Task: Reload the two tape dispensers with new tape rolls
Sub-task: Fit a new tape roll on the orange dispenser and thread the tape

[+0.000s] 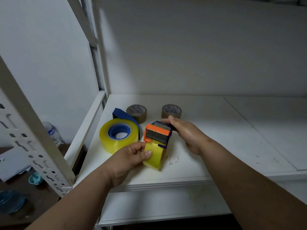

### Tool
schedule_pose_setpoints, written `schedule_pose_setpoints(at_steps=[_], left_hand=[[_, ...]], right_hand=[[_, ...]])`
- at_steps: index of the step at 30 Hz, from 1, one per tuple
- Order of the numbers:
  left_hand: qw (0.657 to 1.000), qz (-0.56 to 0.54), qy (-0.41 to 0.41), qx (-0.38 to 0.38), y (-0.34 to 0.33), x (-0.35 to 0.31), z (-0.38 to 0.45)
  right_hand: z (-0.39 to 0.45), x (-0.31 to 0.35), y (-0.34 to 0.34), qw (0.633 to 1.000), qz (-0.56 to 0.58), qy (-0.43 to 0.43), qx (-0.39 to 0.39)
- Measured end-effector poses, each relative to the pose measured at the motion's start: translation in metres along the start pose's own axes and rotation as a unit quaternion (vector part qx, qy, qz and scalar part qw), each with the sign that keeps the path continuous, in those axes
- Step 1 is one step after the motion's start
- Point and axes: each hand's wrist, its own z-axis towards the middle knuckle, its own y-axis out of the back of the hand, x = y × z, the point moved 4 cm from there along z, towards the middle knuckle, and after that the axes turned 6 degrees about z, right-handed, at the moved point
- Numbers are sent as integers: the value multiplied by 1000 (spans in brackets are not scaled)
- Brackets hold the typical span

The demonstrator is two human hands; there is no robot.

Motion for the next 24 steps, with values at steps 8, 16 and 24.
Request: schedule_pose_setpoints(at_steps=[8,16,24], left_hand=[[954,-295,25,-50,-3,-7,9],[935,-344,69,-50,-9,-11,19],[937,-293,148,-122,-3,-14,31]], right_hand=[[-4,-19,-8,997,31,-58,45],[-1,-32,-8,998,-38,-54,20],[8,-18,10,981,-192,-5,21]])
